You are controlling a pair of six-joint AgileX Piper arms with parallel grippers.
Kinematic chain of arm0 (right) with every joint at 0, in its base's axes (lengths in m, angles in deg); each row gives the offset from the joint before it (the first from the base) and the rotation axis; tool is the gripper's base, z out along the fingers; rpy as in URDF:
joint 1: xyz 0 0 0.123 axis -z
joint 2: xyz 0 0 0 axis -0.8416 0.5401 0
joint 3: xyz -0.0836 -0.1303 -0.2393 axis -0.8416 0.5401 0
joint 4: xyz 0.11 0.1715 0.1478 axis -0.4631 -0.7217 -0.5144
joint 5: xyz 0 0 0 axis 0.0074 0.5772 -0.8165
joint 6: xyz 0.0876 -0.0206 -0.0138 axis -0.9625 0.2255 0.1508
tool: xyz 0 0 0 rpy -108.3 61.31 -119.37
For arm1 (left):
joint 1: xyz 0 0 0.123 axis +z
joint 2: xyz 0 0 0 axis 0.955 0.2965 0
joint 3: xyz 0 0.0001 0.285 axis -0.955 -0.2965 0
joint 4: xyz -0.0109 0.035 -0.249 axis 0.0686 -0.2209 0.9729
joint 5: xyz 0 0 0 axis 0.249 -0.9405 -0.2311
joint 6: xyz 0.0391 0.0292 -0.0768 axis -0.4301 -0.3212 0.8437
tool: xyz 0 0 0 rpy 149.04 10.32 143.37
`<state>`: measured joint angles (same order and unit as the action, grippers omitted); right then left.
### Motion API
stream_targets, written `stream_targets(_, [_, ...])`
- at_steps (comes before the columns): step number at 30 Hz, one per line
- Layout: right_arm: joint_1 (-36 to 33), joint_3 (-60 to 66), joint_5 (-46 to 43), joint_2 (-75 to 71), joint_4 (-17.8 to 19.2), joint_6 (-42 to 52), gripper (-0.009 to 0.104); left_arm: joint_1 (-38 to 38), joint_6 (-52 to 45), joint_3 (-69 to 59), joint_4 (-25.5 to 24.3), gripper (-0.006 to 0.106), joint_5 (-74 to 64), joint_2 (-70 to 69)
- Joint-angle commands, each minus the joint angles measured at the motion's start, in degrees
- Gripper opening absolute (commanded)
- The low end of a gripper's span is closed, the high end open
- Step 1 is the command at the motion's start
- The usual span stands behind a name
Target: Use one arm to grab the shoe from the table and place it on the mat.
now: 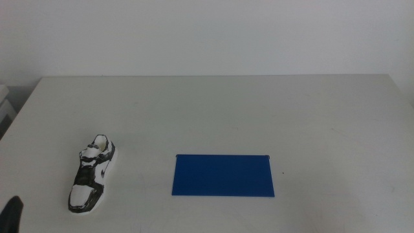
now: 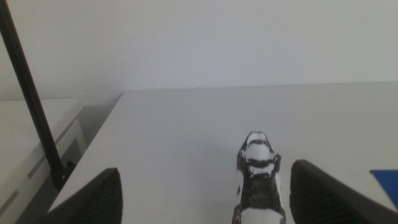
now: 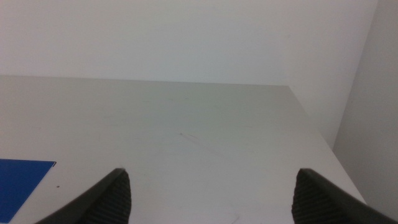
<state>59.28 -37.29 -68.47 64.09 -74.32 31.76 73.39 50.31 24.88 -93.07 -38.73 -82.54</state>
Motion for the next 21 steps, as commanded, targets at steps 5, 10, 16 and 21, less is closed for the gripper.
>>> stream_targets(5, [0.3, -0.5, -4.5, -1.2, 0.5, 0.7, 0.066, 0.0, 1.0, 10.8, 0.2, 0.09, 4.7, 11.0])
stream_targets(10, [0.3, -0.5, -4.5, -1.2, 0.5, 0.7, 0.066, 0.0, 0.9, 18.6, 0.1, 0.09, 4.7, 21.4])
stream_targets(16, [0.3, -0.5, -4.5, -1.2, 0.5, 0.7, 0.066, 0.0, 0.7, 26.7, -0.1, 0.09, 4.3, 31.9])
stream_targets(21, [0.3, -0.5, -4.5, -1.2, 0.5, 0.7, 0.066, -0.1, -1.1, 33.3, -0.9, 0.09, -2.3, 37.9])
